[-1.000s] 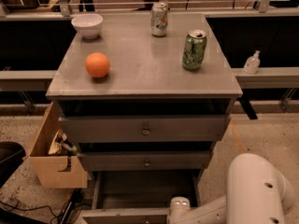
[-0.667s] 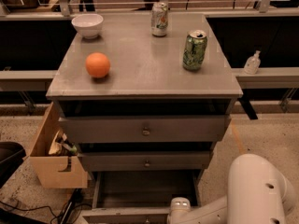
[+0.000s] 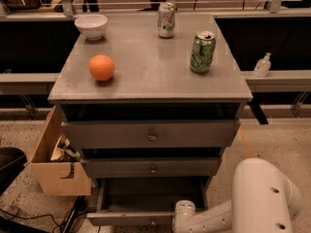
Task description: Close bottom drawer
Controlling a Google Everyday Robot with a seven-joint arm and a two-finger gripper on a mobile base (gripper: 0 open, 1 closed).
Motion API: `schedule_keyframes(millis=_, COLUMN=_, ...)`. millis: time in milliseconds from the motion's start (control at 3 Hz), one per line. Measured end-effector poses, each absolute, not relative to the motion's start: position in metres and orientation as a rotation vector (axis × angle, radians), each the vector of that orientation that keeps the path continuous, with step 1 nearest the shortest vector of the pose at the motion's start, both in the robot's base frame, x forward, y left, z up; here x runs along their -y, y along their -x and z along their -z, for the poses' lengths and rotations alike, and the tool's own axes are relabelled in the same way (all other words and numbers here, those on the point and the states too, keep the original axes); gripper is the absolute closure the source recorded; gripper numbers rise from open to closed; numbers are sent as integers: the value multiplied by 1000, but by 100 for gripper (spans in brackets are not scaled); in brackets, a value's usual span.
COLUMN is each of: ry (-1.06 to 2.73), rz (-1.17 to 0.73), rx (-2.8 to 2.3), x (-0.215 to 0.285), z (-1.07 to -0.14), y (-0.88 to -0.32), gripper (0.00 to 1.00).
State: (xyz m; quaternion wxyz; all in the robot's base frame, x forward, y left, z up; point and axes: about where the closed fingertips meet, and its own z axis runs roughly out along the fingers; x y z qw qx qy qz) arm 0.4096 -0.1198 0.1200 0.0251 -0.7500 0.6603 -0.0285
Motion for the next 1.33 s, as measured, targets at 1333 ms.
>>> schedule_keyframes(millis=1333, ry=2327, rz=200, rx=-1928, x=98, z=-123, y=-493, gripper=100)
